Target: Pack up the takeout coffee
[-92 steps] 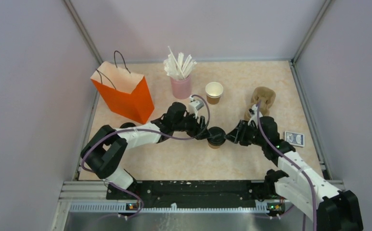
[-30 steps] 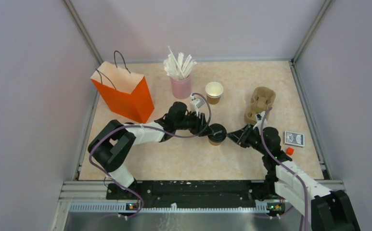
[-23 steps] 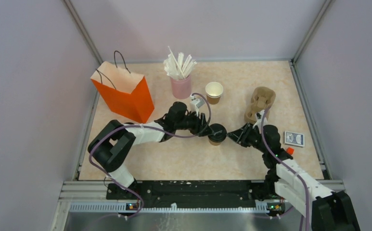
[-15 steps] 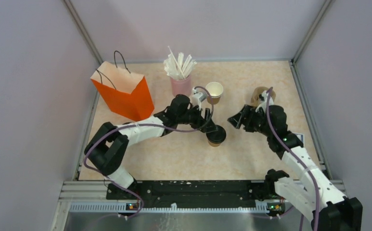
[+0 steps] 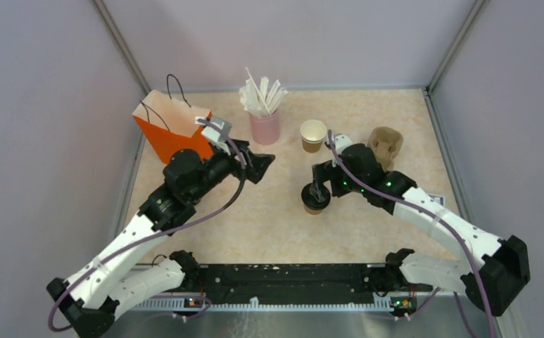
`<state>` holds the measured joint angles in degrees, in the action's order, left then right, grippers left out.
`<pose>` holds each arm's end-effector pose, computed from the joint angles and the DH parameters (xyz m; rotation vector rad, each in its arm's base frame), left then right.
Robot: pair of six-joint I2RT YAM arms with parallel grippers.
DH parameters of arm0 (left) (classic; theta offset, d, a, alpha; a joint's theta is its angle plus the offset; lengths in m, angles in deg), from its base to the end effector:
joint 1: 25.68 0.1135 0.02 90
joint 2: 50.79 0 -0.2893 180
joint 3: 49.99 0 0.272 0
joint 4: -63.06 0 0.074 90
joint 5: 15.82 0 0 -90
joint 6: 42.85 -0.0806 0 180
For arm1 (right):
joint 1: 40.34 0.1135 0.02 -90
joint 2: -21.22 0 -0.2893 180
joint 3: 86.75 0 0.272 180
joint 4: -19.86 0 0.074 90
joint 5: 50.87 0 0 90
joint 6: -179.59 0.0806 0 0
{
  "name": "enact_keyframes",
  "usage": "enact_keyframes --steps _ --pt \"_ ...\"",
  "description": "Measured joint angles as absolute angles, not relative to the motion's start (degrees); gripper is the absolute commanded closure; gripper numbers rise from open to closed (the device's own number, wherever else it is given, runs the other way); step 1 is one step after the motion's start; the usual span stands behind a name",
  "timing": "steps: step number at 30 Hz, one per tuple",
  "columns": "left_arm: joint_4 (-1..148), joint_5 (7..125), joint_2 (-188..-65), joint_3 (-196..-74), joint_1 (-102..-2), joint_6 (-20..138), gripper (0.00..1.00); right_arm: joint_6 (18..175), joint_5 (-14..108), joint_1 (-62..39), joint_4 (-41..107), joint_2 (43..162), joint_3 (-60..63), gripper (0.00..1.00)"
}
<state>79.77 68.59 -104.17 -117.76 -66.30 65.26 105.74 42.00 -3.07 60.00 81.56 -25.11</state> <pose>0.1960 -0.1785 0.4070 0.4051 1.6323 -0.8626 0.2117 0.1662 0.2742 -0.4501 2.2634 0.5481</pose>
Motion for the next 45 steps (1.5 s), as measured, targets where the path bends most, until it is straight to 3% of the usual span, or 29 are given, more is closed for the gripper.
enact_keyframes --steps 10,17,37,45 --pt "89.59 80.29 -87.45 -107.33 -66.26 60.87 0.01 102.59 32.91 3.86 62.49 92.51 -21.02 0.06" --pt "93.83 82.67 -85.97 -105.78 -66.28 60.5 0.01 102.09 30.39 6.59 63.14 95.79 -19.16 0.07" --pt "94.05 84.44 -83.52 -105.58 -66.28 60.52 0.01 102.0 29.48 7.16 63.54 97.93 -18.0 0.28" --pt "94.02 84.59 -83.52 -105.34 -66.28 60.52 0.01 101.1 27.73 7.16 71.23 94.45 -5.52 0.28"
